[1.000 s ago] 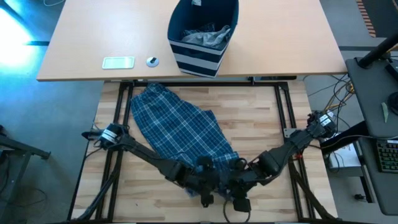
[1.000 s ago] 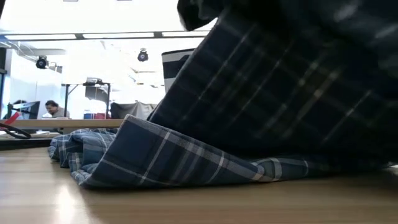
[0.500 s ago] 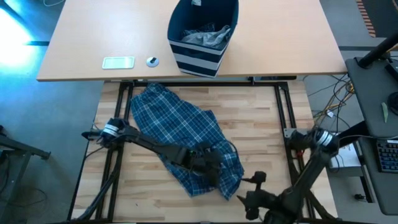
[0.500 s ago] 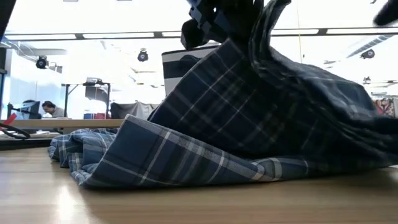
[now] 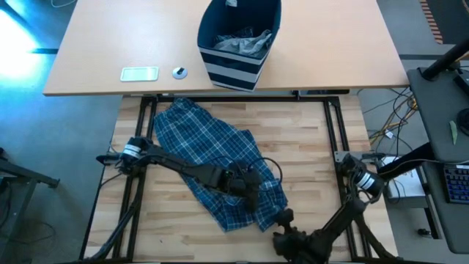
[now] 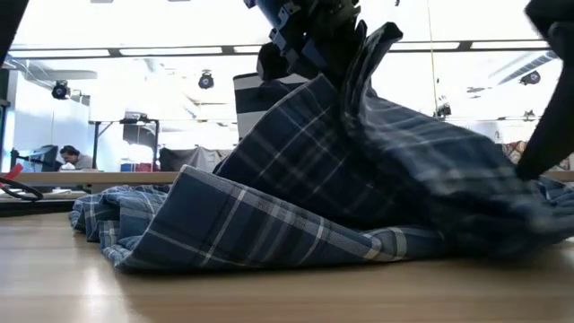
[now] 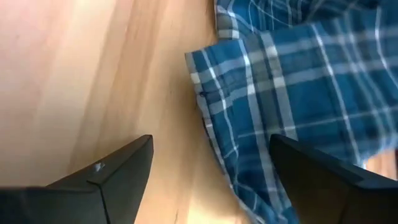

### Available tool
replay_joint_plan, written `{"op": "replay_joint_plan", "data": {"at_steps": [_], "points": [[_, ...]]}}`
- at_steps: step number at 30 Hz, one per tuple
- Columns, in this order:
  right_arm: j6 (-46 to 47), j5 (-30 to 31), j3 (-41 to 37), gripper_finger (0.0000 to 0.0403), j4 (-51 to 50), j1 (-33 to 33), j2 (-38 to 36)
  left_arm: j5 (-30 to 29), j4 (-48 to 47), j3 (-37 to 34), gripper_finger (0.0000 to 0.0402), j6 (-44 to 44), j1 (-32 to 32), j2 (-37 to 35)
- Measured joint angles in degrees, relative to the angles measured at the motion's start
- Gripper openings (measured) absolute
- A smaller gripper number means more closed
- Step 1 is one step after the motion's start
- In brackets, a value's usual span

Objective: Fold Laundry from Bin
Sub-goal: Fold the blue patterned pants

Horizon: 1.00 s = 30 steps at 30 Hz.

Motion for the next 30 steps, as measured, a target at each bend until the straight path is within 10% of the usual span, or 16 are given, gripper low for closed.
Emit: {"op": "replay_joint_plan", "data": {"at_steps": [12, 23, 30], "points": [[-7.6, -2.3, -3.2, 0.0236, 9.2, -6.5, 0.2, 1.6, -2.7, -4.0, 0.0000, -1.3, 0.3, 0.0], [-7.8, -13.3, -5.4, 0.0024, 12.4, -11.2, -1.8, 4.8, -2.1, -12.3, 0.0000, 0.6, 0.4, -3.1], [-7.1, -17.5, -6.0, 0.0009, 5.8, -13.4, -11.7, 4.7, 1.7, -18.1, 0.0000, 2.8, 1.5, -9.7]]}}
